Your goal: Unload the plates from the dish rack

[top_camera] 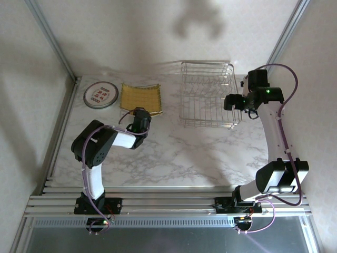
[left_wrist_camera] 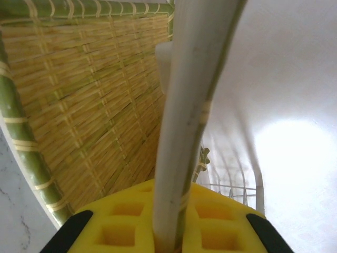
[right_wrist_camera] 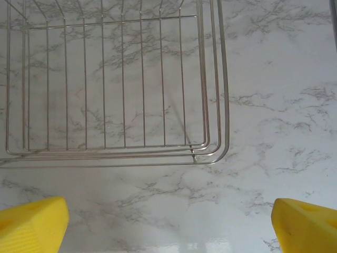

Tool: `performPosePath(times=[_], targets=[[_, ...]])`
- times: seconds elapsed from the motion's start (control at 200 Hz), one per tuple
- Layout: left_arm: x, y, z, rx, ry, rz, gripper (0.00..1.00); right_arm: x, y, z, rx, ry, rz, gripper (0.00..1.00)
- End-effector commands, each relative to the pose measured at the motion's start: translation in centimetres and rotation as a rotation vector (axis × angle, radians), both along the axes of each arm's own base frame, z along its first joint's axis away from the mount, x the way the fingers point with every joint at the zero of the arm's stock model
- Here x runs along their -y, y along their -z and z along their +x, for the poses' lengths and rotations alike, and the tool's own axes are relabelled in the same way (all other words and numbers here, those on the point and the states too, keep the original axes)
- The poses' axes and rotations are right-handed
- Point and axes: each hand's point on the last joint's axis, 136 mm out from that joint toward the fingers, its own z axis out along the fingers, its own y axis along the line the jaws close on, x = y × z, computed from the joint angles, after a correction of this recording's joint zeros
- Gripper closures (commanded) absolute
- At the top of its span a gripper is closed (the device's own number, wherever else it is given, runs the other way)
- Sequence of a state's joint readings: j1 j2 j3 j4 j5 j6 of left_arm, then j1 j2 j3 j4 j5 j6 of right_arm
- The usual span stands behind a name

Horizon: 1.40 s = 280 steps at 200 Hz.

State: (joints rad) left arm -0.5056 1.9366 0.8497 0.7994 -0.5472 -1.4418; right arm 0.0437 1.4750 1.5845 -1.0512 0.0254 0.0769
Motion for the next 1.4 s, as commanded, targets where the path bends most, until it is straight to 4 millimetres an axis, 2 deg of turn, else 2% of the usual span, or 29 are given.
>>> performPosePath(times=[0.0,0.14,0.22,0.28,0.34,0.641,0.756,0.931,1.226,1.397], targets=[[0.4,-1.8,0.7,0.027,-0.03,-0.015,0.91,-0.4,-0.7,-0.5,0.02,-0.022,0.006,0.01],[0.5,-1.8,0.6,-0.047,-0.028,0.038,0.7,-0.5,-0.8,-0.6,0.028,-0.027,0.009,0.01],[0.5,-1.9,0.5,-0.069,-0.024,0.06,0.55,-0.6,-0.7,-0.6,0.031,-0.031,0.018,0.01],[0.6,-1.6,0.4,-0.098,-0.016,0.071,0.4,-0.7,-0.7,-0.5,0.03,-0.031,0.021,0.01],[0.7,-1.4,0.3,-0.132,-0.01,0.094,0.31,-0.7,-0.9,-0.5,0.031,-0.032,0.023,0.01],[0.9,-1.5,-0.2,-0.218,0.041,0.189,0.07,-0.7,-1.3,-0.8,0.042,-0.03,0.025,0.01],[1.1,-1.8,-0.4,-0.244,0.064,0.223,0.02,-0.7,-1.3,-0.8,0.044,-0.03,0.024,0.01],[2.0,-1.9,-0.8,-0.274,0.117,0.255,0.0,-0.8,-1.3,-0.7,0.045,-0.027,0.033,0.01],[2.1,-0.5,-2.1,-0.337,0.173,0.302,0.0,-1.0,-0.5,-0.9,0.039,0.001,0.063,0.01],[2.3,0.4,-3.1,-0.361,0.201,0.306,0.01,-0.8,-1.0,-1.5,0.049,-0.003,0.053,0.01]])
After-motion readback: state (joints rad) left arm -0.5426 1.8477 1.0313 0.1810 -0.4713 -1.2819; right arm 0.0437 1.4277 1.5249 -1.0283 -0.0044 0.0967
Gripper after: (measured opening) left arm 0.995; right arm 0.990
